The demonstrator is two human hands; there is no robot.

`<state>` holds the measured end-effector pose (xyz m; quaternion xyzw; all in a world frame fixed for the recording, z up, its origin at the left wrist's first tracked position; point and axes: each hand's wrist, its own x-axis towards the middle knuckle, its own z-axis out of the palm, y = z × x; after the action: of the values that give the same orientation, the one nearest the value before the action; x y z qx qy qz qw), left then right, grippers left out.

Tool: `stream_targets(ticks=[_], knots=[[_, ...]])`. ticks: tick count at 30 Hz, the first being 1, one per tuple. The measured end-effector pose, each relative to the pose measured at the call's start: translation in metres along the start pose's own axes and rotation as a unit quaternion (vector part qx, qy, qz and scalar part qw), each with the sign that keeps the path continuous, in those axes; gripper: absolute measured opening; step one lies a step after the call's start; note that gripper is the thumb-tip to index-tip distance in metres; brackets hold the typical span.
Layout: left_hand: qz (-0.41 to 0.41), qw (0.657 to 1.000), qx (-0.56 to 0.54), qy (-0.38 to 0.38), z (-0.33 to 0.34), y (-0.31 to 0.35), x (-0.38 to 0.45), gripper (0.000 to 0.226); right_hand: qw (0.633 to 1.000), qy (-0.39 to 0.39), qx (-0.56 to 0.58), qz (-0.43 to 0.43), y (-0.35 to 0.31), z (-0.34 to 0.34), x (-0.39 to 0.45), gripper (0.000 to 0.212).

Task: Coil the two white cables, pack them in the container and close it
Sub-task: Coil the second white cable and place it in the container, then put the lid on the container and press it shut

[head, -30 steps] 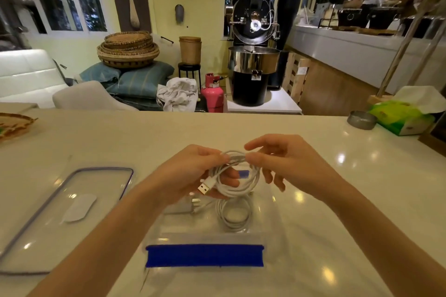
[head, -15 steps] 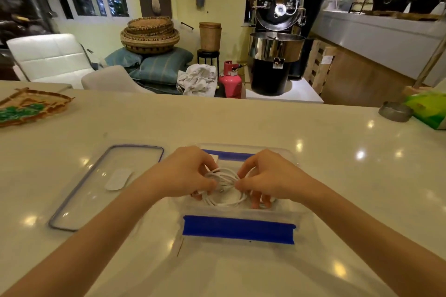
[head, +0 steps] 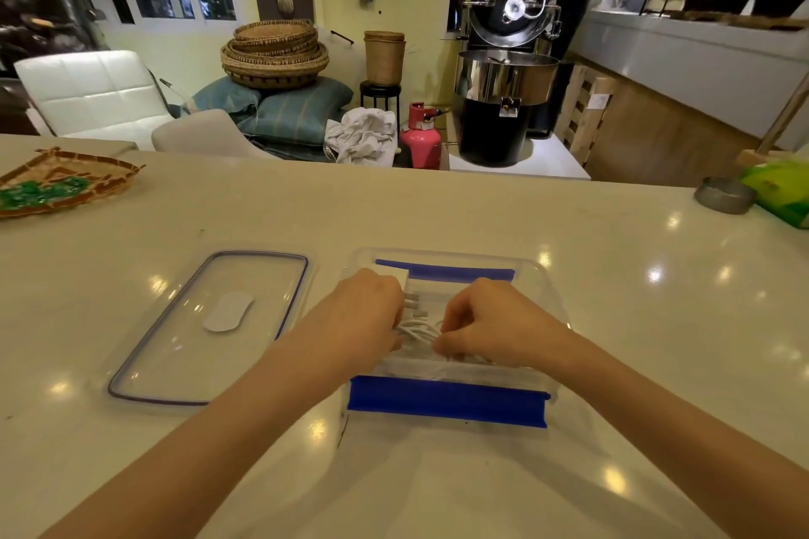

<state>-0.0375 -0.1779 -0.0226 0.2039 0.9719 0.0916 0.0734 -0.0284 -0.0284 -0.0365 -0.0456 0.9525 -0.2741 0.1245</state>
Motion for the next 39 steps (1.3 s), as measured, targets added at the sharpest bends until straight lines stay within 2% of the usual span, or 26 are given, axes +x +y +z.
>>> stream_targets(ticks=[4, 10, 13, 18, 23, 27, 30, 33, 36, 39], knots=[[0.019, 0.999, -0.004, -0.034, 0.002, -0.002, 0.004, 0.022, 1.000, -0.011, -0.001, 0.007, 0.001, 0.003, 0.004, 0.019], [0.036, 0.999, -0.023, -0.028, -0.002, -0.002, -0.001, 0.024, 1.000, -0.021, -0.019, -0.004, -0.003, -0.005, 0.009, 0.027], [0.060, 0.995, -0.082, 0.025, -0.014, -0.013, -0.015, 0.029, 0.999, -0.001, -0.012, -0.032, -0.013, -0.020, 0.012, 0.025], [0.054, 0.965, -0.184, 0.181, -0.033, -0.048, -0.040, 0.022, 0.995, 0.024, -0.013, -0.098, -0.044, -0.036, 0.030, 0.021], [-0.049, 0.939, -0.196, 0.280, -0.025, -0.104, -0.056, 0.020, 0.981, 0.026, -0.008, -0.192, -0.089, -0.026, 0.066, 0.016], [-0.178, 0.925, -0.167, 0.291, -0.003, -0.146, -0.068, 0.028, 0.972, 0.015, -0.045, -0.229, -0.118, -0.006, 0.107, 0.020], [-0.254, 0.921, -0.121, 0.270, 0.012, -0.167, -0.077, 0.037, 0.974, -0.003, -0.086, -0.208, -0.127, 0.012, 0.138, 0.024], [-0.305, 0.911, -0.110, 0.255, 0.021, -0.178, -0.085, 0.041, 0.978, 0.020, -0.127, -0.163, -0.128, 0.028, 0.164, 0.022], [-0.336, 0.903, -0.111, 0.245, 0.027, -0.183, -0.088, 0.039, 0.980, 0.027, -0.147, -0.131, -0.127, 0.037, 0.179, 0.017], [-0.338, 0.902, -0.104, 0.247, 0.030, -0.184, -0.087, 0.028, 0.981, 0.019, -0.154, -0.115, -0.123, 0.041, 0.187, 0.019]])
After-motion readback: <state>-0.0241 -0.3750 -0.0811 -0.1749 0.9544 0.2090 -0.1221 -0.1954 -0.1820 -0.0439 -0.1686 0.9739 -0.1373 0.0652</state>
